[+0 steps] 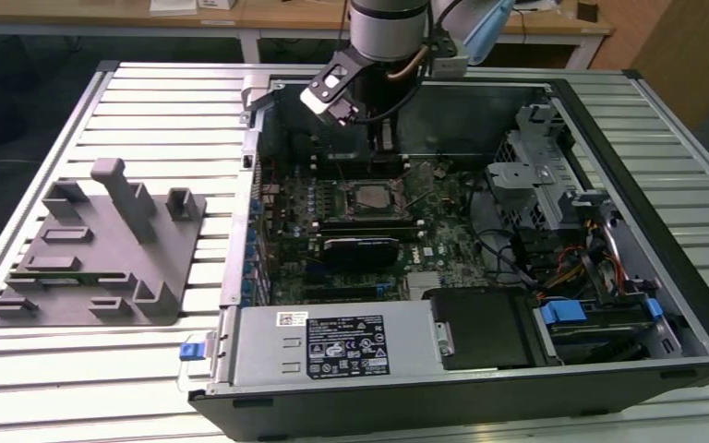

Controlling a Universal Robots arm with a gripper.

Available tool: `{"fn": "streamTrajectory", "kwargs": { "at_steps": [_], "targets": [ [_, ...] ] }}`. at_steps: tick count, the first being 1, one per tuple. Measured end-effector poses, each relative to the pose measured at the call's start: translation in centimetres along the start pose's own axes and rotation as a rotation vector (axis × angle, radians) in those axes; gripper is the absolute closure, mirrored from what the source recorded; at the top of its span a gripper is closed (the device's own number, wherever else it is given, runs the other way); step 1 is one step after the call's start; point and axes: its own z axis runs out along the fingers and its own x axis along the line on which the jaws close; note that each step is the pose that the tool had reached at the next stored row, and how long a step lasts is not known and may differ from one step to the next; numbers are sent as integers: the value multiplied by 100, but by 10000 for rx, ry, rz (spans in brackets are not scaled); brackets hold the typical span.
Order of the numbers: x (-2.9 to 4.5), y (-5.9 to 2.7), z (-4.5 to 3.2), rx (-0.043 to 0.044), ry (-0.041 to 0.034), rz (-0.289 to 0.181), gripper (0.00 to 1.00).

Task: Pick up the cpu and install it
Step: 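Place the cpu into insertion slot, then close the cpu cover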

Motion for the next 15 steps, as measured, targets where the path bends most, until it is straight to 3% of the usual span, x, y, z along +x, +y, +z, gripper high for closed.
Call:
{"fn": "streamTrajectory", "kwargs": {
  "at_steps": [15],
  "targets": [
    [-1, 2, -58, 1, -4, 0, 89]
  ]
}}
